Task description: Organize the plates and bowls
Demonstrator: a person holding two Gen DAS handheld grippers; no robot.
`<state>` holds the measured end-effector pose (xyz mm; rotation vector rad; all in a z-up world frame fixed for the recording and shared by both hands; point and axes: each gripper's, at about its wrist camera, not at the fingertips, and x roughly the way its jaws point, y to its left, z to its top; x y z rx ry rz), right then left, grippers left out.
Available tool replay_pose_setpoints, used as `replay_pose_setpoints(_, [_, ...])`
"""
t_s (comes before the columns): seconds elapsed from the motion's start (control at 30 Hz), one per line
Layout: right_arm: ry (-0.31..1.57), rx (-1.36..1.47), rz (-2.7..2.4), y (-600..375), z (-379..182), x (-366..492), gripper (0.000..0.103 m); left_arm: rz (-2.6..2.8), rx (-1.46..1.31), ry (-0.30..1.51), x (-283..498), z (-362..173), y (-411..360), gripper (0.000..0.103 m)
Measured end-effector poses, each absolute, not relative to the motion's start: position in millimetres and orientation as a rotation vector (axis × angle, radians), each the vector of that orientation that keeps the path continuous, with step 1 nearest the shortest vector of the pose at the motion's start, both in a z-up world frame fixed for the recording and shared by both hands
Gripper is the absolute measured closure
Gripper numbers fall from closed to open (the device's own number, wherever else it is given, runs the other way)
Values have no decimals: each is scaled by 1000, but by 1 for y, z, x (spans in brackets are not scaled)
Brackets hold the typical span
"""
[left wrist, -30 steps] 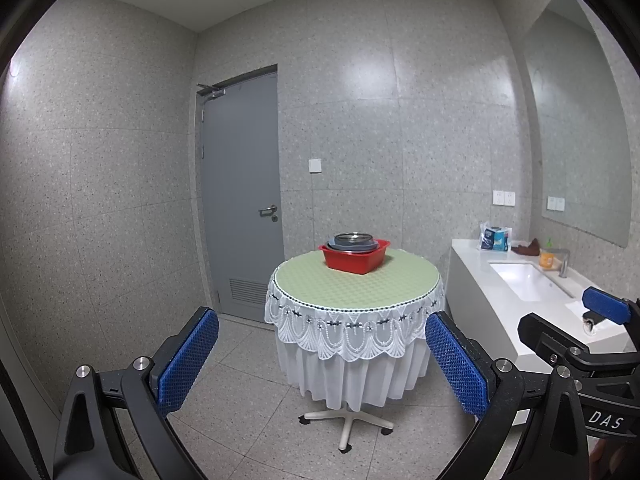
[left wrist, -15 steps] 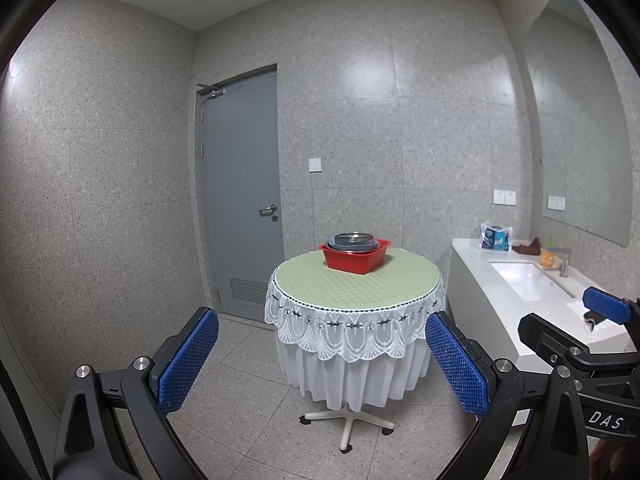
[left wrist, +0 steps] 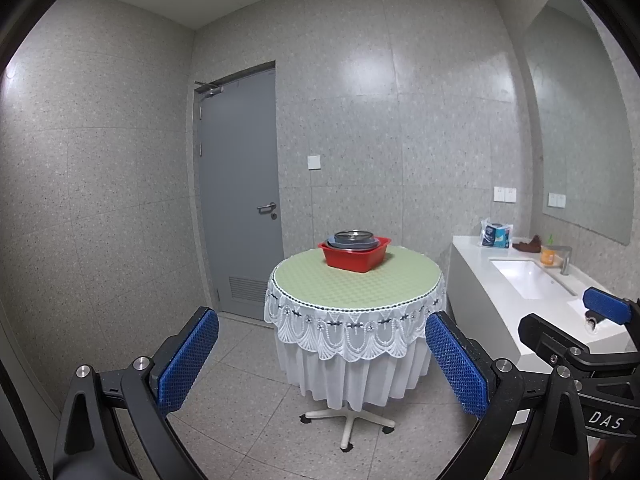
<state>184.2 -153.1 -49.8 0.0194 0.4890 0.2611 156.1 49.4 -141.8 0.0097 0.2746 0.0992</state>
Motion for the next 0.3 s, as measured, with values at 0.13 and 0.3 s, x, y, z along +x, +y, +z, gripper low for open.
replay_pose_setpoints(0.13, [492,20,260,-153,-49,186,0,99,14,281,161,-138,50,1])
replay_pose_setpoints(0.3, [514,27,255,-154,-49,194,0,99,22,294,173,-130,45,1])
